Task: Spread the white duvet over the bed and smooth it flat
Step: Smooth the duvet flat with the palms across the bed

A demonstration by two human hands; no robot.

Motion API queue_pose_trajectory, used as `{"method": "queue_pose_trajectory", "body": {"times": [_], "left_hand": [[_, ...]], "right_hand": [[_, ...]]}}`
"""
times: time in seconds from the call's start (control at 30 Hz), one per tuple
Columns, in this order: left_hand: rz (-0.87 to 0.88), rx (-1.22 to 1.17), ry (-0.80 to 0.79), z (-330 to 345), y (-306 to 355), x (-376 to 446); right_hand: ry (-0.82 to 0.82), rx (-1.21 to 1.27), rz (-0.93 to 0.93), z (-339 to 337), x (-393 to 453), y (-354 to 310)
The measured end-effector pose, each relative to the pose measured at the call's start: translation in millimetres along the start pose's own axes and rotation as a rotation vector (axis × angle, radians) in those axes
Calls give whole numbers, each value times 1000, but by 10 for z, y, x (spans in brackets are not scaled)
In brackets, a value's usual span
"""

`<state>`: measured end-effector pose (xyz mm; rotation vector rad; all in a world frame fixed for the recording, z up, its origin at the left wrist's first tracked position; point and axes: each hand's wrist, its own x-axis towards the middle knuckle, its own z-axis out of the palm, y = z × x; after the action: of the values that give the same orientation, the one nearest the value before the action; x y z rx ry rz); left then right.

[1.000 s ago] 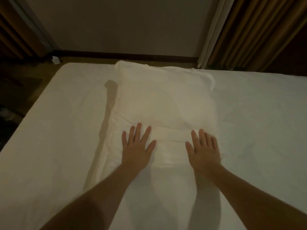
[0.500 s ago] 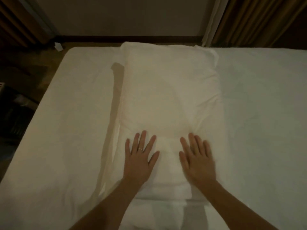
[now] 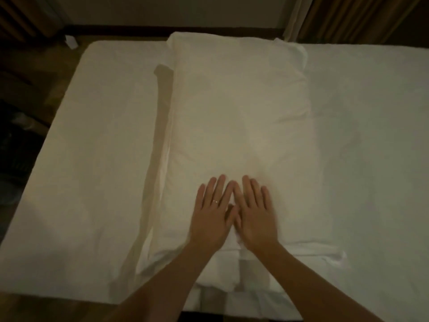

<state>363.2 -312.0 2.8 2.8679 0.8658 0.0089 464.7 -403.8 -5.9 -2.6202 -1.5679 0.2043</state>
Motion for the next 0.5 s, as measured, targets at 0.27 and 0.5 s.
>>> {"method": "queue_pose_trajectory", "body": {"times": [0.27,0.5], "left_hand": [[-9,29,-50,102,-632,-146],[-439,-341,169,-441,-642,551]], "right_hand": [[-84,-48,69,-6,-297,743],[121,226,214,-540,290,799]]}}
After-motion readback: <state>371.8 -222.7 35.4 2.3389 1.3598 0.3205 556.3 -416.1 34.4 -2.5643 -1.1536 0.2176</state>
